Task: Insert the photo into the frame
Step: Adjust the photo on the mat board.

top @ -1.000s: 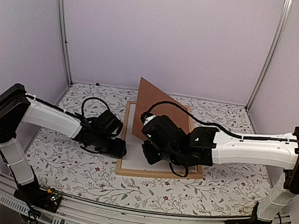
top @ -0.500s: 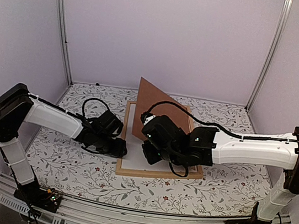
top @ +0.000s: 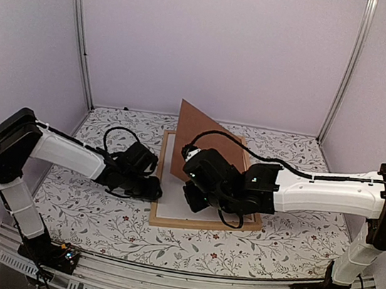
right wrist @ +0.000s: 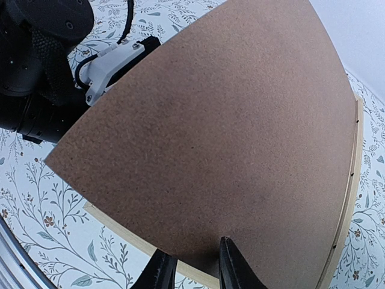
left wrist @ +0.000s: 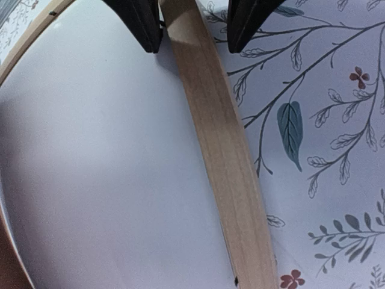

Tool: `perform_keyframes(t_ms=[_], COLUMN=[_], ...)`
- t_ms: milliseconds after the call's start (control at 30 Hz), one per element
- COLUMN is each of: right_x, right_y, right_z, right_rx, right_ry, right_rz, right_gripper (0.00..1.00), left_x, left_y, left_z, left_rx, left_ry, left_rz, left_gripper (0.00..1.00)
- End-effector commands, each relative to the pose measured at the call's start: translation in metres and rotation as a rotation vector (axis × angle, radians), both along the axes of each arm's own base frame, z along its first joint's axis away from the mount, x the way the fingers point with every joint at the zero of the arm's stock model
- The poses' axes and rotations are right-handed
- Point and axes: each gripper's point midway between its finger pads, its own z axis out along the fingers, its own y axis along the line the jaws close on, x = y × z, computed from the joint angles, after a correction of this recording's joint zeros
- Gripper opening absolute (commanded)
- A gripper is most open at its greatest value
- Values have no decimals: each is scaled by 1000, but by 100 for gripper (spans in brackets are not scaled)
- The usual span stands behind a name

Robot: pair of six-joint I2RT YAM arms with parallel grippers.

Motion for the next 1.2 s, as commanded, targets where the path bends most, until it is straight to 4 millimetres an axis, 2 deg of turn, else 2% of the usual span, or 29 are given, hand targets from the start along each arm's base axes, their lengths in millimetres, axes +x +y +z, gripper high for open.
perform_keyframes(t_ms=[0,233,400,433,600,767,1000,1167], right_x=[8,8,8,8,8,8,8,8], right_y=[-2,-2,-2,-2,-1,-1,-1,2], right_z=[12,9,9,8,8,7,7,8], right_rx=[55,53,53,52,52,53,52,56], right_ry=[-15,-7,-6,-5,-5,-4,-5,-6], right_rz=[-37,-38,-38,-38,-36,-36,-34,-27], right_gripper=[26,26,26,26,26,26,25,25], left_x=[-3,-8,-12,-11,-8,-4,3,0], left_y=[9,6,7,7,6,5,5,3], left_z=[5,15,20,22,38,48,30,18], left_rx=[-39,-165,-240,-247,-298,-306,-218,-168], left_ry=[-5,4,13,12,-1,-21,19,80], left_rz=[25,39,44,43,34,28,31,40], left_gripper=[37,26,24,25,46,62,72,85])
